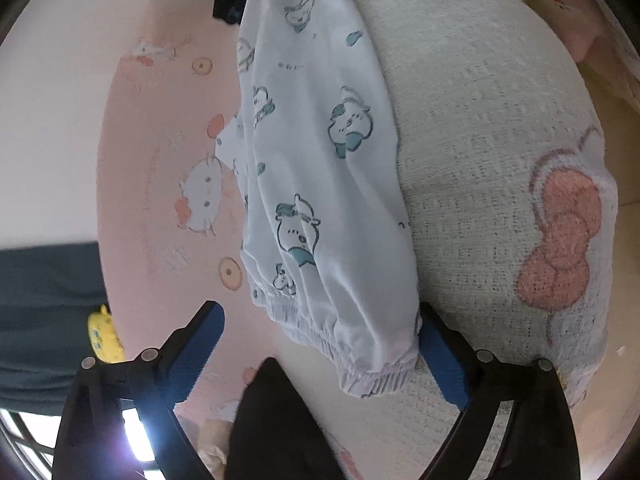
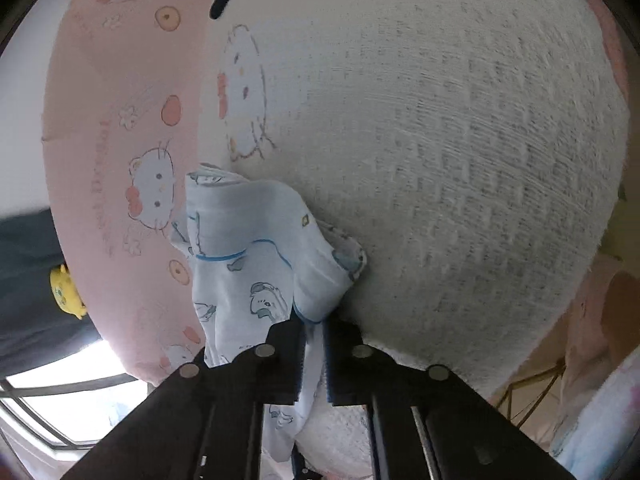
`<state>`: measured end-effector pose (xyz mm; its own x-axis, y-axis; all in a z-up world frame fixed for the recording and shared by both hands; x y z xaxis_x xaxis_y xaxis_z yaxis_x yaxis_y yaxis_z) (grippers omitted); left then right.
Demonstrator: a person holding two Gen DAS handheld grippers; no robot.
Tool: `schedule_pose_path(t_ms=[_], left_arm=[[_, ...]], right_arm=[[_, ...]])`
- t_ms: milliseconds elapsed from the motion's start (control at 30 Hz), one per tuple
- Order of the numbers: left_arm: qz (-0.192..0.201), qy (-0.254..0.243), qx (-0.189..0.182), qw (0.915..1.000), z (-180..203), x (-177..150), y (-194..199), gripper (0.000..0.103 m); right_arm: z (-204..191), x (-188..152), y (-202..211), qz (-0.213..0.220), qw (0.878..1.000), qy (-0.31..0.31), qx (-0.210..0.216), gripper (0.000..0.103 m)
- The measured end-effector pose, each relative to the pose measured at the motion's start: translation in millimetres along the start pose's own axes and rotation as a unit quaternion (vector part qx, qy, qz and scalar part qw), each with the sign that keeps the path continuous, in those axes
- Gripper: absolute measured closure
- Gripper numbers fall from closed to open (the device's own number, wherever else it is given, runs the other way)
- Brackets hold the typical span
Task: Fold clothes
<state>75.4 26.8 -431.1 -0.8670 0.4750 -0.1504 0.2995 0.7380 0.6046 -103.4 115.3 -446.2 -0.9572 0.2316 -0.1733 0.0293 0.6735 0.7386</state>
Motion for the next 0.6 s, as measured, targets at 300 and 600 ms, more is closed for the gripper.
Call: schedule_pose_path(t_ms=[300, 600], left_arm=[[0.050, -0.032, -0.005, 0.9982, 16.3, 6.9, 16.7, 0.030], [0.061, 0.092, -0.177, 0.9780, -6.3, 2.2, 10.1, 0.094]], right_arm=[[-5.6, -0.8, 2.6, 0.000, 1.000, -0.009, -0.001, 0.085], [-31.1, -1.4, -2.9, 0.015, 0.998, 0.055, 0.014, 0.036]])
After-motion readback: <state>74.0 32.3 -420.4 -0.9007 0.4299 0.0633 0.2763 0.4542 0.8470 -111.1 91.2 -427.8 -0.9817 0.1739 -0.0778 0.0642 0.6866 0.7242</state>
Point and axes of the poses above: each gripper's, at about its wrist camera, not at the fingertips, and y roughly against the way its jaws point, z to its right, x to its top, the point moved 2 cm from there along -y, roughly the way its jaws point, and after that the axes turned 11 degrees about -x, right-handed, at the moved point
